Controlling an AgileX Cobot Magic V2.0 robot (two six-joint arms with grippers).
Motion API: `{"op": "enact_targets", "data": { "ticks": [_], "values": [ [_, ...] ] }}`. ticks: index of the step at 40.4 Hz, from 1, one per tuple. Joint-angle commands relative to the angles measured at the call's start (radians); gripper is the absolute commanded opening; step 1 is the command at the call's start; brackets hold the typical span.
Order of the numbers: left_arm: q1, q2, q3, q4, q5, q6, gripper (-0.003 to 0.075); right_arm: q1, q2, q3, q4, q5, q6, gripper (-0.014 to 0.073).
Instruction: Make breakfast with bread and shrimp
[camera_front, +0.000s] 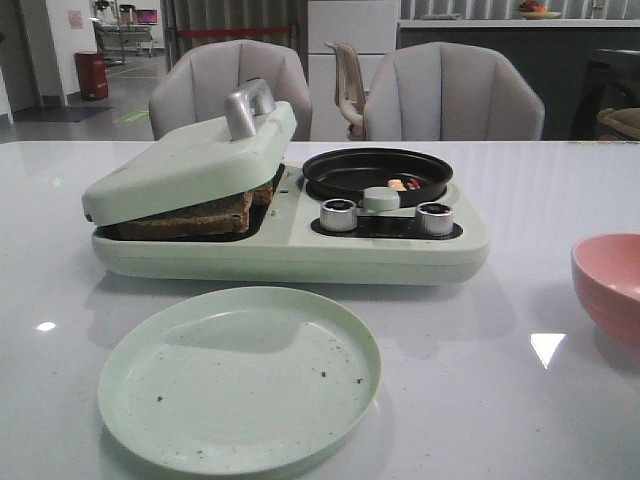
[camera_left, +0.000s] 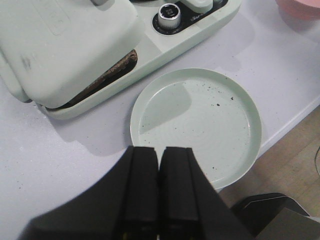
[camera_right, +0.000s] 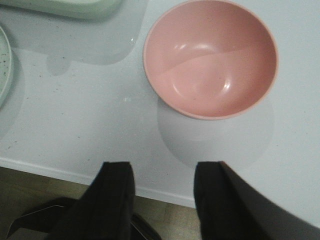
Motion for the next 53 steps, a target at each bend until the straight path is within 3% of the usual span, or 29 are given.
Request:
{"op": "enact_targets", "data": {
  "ticks": [1,19,31,41,53],
  "values": [
    [-0.005,-0.014,-0.026,-0.017,-0.063,-0.003,0.01,0.002,-0.025,-0.024,0.005,-0.058,-0.003,0.0379],
    [-0.005,-0.014,-0.026,-0.017,-0.063,-0.003,0.01,0.002,-0.027,-0.024,0.005,-0.056,-0.003,0.0038],
    [-0.005,-0.014,-0.026,-0.015,-0.063,-0.003,0.01,0.002,-0.027,-0.024,0.005,-0.059,-0.003,0.0036],
    [-0.005,-0.003,-0.026,0.109,-0.063,-0.188,0.01,0.002,-0.027,-0.024,0.005,-0.059,-0.003,0.0036],
    [-0.005,0.016,-0.026,0.119,-0.034,-0.188,0.01,0.002,-0.027,-0.024,0.005,-0.059,-0.003,0.0036]
  ]
}}
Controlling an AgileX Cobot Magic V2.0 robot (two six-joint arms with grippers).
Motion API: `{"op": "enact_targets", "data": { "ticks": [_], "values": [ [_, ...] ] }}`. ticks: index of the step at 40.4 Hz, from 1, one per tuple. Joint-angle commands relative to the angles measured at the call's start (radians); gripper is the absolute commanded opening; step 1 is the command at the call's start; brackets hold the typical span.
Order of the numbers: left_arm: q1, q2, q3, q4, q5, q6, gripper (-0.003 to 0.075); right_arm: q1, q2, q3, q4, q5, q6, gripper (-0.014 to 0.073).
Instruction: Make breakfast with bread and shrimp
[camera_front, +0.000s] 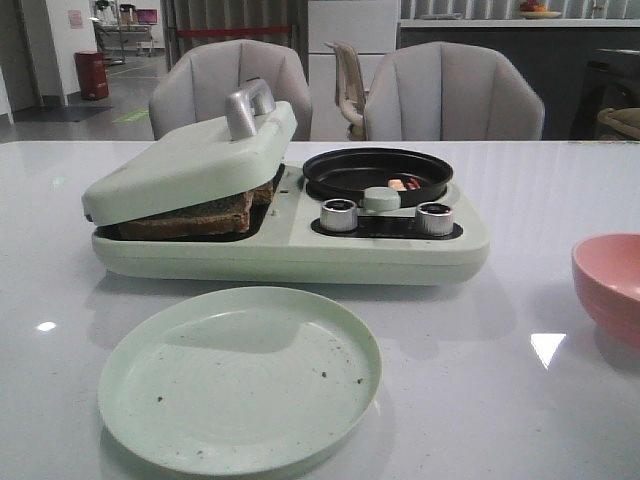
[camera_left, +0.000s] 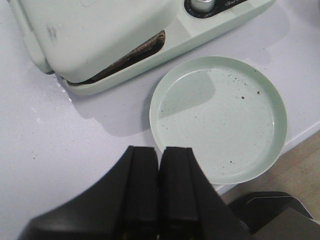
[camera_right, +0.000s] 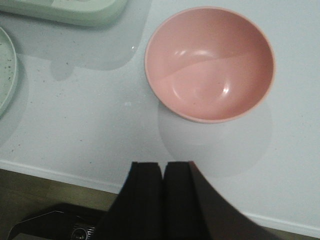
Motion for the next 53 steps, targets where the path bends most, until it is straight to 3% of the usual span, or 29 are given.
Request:
{"op": "enact_targets", "data": {
  "ticks": [1,21,27,41,53],
  "values": [
    [-0.005,-0.01,-0.026,-0.002,-0.056,-0.012,0.01,0.002,-0.004,-0.028,0.005,-0.059,-0.003,0.0036],
    [-0.012,-0.041,-0.026,-0.002,-0.056,-0.012,0.01,0.002,-0.004,-0.028,0.005,-0.059,-0.003,0.0036],
    [0.02,-0.126,0.005,0.093,-0.08,0.0,0.01,0.002,-0.004,-0.028,0.005,-0.059,-0.003,0.0036],
    [0.277,-0.511,0.39,0.047,-0.399,0.0,0.01,0.002,-0.004,-0.028,0.005,-0.059,-0.003,0.0036],
    [0.414,-0.841,0.696,0.006,-0.612,0.0,0.01,0.002,-0.004,-0.028,0.005,-0.059,-0.003,0.0036]
  ]
}}
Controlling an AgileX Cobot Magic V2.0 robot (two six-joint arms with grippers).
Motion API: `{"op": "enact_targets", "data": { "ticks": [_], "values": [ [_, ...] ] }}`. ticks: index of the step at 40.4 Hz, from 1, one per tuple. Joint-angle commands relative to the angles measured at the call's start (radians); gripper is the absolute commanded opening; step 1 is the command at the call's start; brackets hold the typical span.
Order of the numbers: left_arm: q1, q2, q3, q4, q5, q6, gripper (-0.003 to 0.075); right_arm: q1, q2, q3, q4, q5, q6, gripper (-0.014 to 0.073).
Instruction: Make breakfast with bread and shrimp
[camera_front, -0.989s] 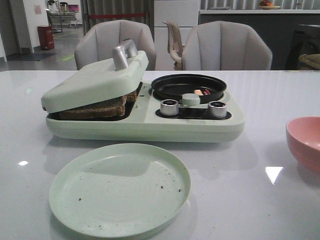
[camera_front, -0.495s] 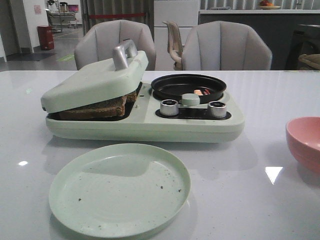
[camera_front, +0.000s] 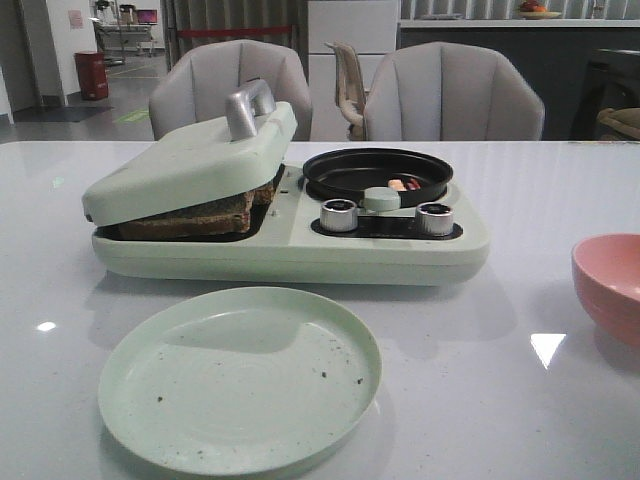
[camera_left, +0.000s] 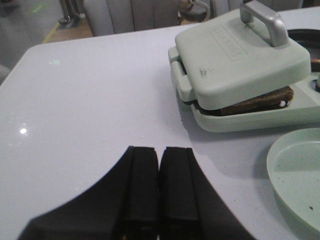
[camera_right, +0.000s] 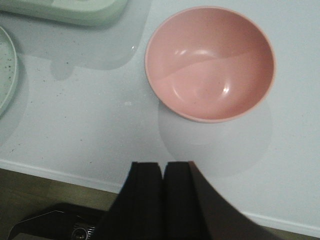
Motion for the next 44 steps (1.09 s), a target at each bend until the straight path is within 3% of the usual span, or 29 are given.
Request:
{"op": "enact_targets", "data": {
  "ticks": [1,12,21,44],
  "values": [
    [0.036,-0.07,0.05,-0.045,-0.181,0.0,0.01,0.002,-0.004,-0.028,0.005,-0.059,-0.003,0.0036],
    [0.098,-0.206,0.208,-0.096,-0.364,0.0,0.01,0.002,-0.004,-0.028,0.005,-0.059,-0.003,0.0036],
    [0.098,-0.202,0.211,-0.066,-0.45,0.0,0.01,0.002,-0.004,-0.028,0.005,-0.058,-0.003,0.0036],
    [0.098,-0.202,0.211,-0.066,-0.452,0.0,0.01,0.002,-0.004,-0.028,0.005,-0.058,-0.003,0.0036]
  ]
}}
